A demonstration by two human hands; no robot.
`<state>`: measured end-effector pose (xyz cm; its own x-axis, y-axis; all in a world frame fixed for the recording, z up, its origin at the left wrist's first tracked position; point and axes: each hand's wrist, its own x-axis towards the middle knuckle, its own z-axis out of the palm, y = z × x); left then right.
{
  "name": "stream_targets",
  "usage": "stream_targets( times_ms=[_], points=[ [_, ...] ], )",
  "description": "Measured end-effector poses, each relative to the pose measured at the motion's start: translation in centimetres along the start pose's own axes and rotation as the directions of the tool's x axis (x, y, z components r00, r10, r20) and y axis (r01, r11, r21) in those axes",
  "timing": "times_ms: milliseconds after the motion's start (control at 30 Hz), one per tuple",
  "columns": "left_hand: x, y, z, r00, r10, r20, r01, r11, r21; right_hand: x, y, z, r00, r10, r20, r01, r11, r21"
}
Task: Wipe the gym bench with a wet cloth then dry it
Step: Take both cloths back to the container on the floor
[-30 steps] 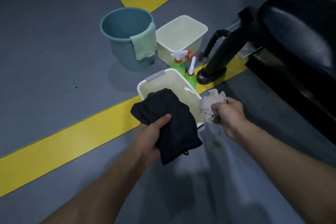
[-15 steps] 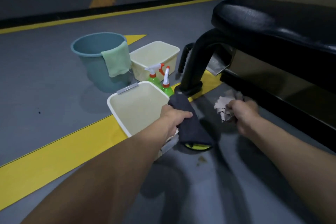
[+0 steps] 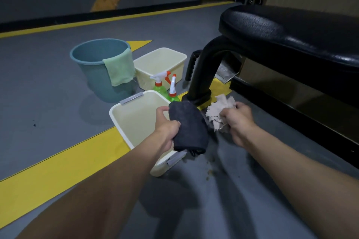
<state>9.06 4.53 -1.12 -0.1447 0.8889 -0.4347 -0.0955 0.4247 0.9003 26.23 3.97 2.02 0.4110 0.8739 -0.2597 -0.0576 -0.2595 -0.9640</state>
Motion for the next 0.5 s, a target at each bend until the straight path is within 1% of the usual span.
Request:
stream_targets(
  times_ms=[67, 133, 233, 333, 433, 500],
  points=[
    [0.1, -0.1, 0.2, 0.997, 0.055, -0.052, -0.051, 0.995, 0.08, -0.2, 0.4, 0.5, 0.999, 0.025, 0.022, -0.025, 1.0, 0.017],
    [0.4, -0.3, 0.3, 0.989, 0.095, -0.11, -0.083, 0.99, 0.116, -0.6, 0.5, 0.9, 0.998, 0.05, 0.032, -0.051, 0.998, 0.044],
    [0.7, -0.7, 0.2, 0.99, 0.111, -0.082, -0.092, 0.973, 0.214, -0.9, 0.3, 1.0, 0.996, 0.065, 0.057, -0.068, 0.996, 0.049],
    [1.0, -0.7, 0.0, 0.993, 0.113, -0.046, -0.098, 0.966, 0.241, -1.1, 0.1, 1.2, 0.991, 0.082, 0.102, -0.087, 0.995, 0.041],
    [1.4, -0.7, 0.1, 0.989, 0.118, -0.085, -0.09, 0.956, 0.279, -1.2, 0.1, 1.5, 0.99, 0.083, 0.118, -0.085, 0.996, 0.016],
    [0.9, -0.1, 0.2, 0.983, 0.15, -0.108, -0.098, 0.918, 0.384, -1.3, 0.2, 1.8, 0.988, 0.075, 0.132, -0.077, 0.997, 0.01]
  ],
)
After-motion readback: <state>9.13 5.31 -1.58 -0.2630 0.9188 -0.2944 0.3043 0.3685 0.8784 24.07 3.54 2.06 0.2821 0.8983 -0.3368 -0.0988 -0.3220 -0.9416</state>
